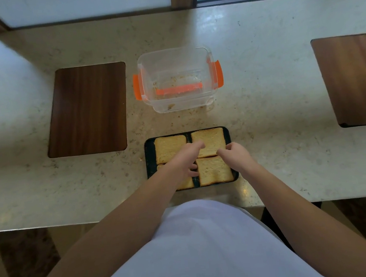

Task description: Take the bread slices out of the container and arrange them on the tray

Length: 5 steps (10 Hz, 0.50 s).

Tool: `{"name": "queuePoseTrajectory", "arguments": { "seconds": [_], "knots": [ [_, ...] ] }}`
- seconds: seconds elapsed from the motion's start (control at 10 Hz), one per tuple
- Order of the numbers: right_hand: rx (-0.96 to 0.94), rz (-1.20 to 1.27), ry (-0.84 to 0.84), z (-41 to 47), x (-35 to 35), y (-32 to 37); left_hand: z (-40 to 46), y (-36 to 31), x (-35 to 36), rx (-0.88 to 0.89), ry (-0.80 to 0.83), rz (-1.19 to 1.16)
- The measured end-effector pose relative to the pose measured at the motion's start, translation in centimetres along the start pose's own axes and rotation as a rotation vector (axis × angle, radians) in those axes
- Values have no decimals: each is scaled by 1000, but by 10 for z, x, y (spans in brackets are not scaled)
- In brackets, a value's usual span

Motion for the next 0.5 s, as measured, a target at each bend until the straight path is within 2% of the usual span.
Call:
{"name": "queuePoseTrajectory", "arguments": {
  "seconds": [0.1,0.2,0.3,0.4,0.5],
  "knots": [
    [-7,-24,15,0,0,1,0,1,-3,-10,-13,-5],
    [4,-8,43,1,-6,3,-2,-1,-3,35,-48,100],
    [-72,-79,11,4,-22,18,-9,-22,-11,336,-262,511],
    [-194,-128,2,4,-32,51,-19,-42,-16,595,-479,762],
    [-306,-159,32,2,-29,85,-24,-55,-20,677,-525,914]
  ]
}}
Point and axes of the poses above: each hand's wrist, its own z-axis towards the middle knuckle, its own x-axis out of the palm, y = z × x, the point moved 7 cm from there along z, towards the middle knuckle, and after that the axes turned 3 degrees about -x, right-handed, at the moved point
